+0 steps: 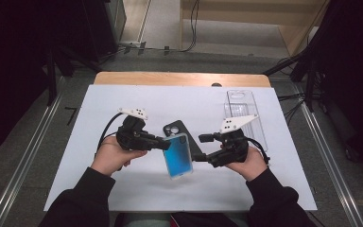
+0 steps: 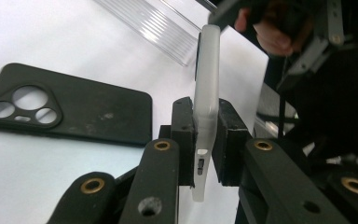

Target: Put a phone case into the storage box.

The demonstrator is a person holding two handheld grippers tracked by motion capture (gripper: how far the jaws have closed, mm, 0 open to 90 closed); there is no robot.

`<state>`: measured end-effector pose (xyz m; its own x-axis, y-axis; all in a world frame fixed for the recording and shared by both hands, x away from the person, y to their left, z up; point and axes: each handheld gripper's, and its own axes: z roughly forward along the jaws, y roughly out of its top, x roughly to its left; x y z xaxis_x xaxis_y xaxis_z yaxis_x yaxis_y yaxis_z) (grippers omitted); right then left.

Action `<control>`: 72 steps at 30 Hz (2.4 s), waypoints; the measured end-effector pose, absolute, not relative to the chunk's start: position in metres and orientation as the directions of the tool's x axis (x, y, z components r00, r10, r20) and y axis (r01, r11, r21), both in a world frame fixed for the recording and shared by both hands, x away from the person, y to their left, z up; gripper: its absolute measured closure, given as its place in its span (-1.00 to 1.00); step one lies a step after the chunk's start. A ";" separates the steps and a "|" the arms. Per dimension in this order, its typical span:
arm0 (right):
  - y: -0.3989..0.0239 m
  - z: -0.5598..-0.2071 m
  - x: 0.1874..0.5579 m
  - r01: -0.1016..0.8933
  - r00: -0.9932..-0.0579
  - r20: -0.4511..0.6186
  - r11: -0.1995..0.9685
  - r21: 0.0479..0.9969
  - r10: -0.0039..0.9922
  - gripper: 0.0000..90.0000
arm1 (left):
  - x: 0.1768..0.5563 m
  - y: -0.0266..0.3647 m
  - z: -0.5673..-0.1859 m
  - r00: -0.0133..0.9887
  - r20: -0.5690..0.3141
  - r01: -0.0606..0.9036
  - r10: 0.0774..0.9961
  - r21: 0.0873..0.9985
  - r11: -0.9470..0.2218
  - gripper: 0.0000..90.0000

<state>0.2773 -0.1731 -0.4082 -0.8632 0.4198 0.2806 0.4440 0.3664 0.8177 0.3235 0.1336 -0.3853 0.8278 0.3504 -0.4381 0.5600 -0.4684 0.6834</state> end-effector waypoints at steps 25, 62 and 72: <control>-0.148 -0.417 0.264 0.525 -0.706 0.243 0.260 0.811 0.665 -1.00 | 0.318 0.136 -0.374 0.671 -0.409 0.679 0.618 0.674 -0.290 0.80; -0.105 -0.430 0.265 0.542 -0.600 0.182 0.229 0.808 0.779 -1.00 | 0.304 0.105 -0.379 0.645 -0.431 0.717 0.631 0.627 -0.305 0.80; -0.099 -0.433 0.269 0.548 -0.589 0.165 0.241 0.801 0.791 -0.99 | 0.300 0.095 -0.383 0.644 -0.446 0.724 0.621 0.617 -0.308 0.80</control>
